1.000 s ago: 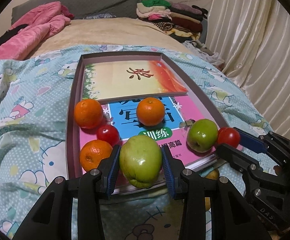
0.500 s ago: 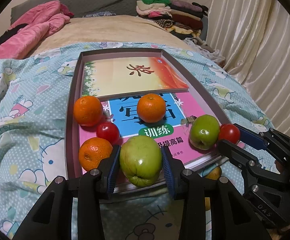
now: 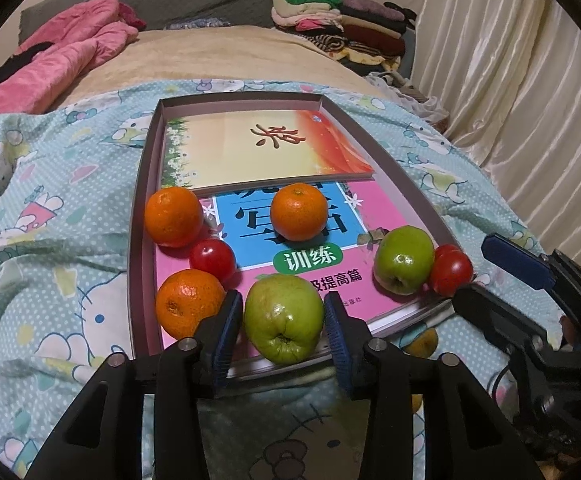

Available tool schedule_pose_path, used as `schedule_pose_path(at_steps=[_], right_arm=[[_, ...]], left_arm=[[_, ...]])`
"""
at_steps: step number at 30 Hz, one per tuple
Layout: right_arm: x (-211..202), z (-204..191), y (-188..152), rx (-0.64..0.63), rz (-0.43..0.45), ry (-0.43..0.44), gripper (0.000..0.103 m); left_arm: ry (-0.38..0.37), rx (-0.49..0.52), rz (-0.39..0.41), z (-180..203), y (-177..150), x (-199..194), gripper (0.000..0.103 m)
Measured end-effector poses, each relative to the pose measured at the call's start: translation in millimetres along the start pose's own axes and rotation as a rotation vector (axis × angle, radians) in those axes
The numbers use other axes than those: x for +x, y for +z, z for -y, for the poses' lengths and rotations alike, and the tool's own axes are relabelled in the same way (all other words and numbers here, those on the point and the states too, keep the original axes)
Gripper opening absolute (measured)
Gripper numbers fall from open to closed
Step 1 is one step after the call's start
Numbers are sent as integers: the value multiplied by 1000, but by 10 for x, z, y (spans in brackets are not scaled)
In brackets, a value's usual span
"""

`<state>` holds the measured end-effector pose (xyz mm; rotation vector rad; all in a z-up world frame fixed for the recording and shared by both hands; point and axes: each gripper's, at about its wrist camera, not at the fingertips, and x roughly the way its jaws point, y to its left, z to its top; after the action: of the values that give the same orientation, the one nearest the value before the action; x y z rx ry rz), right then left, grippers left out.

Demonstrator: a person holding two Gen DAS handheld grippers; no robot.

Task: Organize fruits
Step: 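Lower the green apple and red tomato into the tray and open both tools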

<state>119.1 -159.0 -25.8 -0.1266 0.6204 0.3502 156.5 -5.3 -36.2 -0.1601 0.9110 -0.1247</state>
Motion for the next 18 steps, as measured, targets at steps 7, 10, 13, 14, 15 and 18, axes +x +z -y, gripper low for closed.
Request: schedule_pose_path(at_steps=[7, 10, 13, 14, 15, 18], right_arm=[[-161, 56, -46, 68, -4, 50, 58], [-208, 92, -72, 107, -19, 76, 58], [-216, 109, -110, 120, -51, 50, 58], [-209, 122, -124, 124, -61, 46, 58], [-197, 140, -133, 133, -75, 48, 58], [-169, 175, -166, 153, -101, 61, 58]], left_arm=[[-22, 5, 14, 17, 1, -94, 59], [-38, 2, 28, 19, -7, -168, 60], [-50, 5, 42, 28, -40, -278, 61], [-56, 8, 46, 35, -61, -321, 61], [-61, 12, 47, 41, -79, -358, 61], [-85, 33, 47, 105, -160, -476, 61]])
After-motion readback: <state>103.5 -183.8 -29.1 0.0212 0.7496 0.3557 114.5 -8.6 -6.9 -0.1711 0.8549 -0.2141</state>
